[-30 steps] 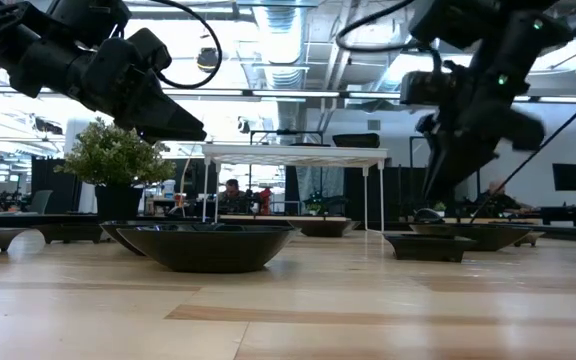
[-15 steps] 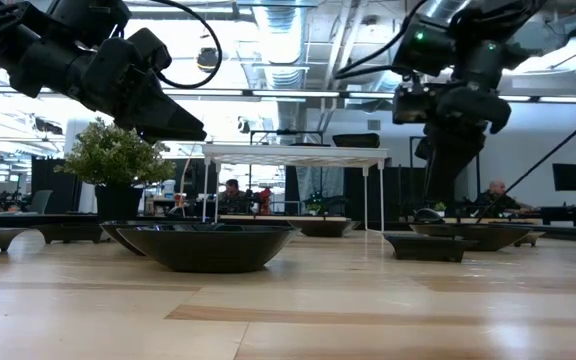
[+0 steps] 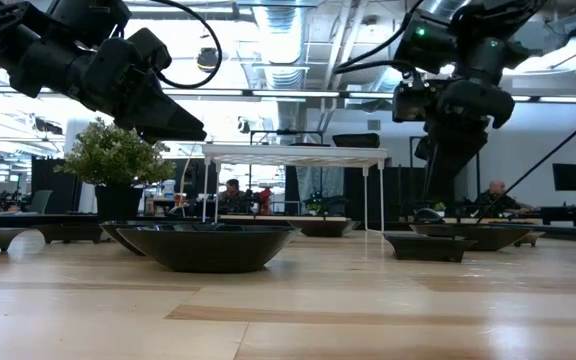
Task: Pick & Place Mini shaped plates
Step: Stack the black leaf-shaped plate on top of the black leaf-shaped plate on the shelf
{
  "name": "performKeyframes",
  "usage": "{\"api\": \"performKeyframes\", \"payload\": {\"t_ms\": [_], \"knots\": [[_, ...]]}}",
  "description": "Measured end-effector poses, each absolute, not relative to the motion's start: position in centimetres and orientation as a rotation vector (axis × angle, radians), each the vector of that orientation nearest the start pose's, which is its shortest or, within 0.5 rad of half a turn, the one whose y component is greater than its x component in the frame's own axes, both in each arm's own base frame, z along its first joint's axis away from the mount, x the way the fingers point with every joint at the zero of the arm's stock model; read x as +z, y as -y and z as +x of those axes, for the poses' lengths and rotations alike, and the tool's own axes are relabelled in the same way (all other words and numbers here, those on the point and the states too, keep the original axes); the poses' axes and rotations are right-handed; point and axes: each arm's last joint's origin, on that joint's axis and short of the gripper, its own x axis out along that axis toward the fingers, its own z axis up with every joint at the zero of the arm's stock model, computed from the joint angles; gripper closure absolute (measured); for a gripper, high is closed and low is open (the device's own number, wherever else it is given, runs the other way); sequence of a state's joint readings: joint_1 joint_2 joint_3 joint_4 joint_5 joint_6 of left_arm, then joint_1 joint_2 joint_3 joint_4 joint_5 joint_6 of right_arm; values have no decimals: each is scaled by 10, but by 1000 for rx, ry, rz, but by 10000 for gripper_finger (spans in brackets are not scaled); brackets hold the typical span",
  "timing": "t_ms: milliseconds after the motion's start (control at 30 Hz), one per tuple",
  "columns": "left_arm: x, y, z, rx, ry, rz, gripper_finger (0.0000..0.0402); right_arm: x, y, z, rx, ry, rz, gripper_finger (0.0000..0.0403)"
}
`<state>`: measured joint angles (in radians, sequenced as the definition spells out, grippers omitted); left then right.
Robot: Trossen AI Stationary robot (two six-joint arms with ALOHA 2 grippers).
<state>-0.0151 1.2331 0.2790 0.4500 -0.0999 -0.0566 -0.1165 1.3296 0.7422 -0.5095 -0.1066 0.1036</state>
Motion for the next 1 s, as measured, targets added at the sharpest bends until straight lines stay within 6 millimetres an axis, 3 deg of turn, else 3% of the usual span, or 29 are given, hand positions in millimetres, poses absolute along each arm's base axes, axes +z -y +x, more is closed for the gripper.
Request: {"api": "performKeyframes", "payload": {"t_ms": [333,1000], "knots": [[141,0,208,97,-501,-26,239,174,21,231,-56,-1105,207,238],[141,0,208,97,-497,-27,239,171,21,228,-78,-1124,246,269]]}}
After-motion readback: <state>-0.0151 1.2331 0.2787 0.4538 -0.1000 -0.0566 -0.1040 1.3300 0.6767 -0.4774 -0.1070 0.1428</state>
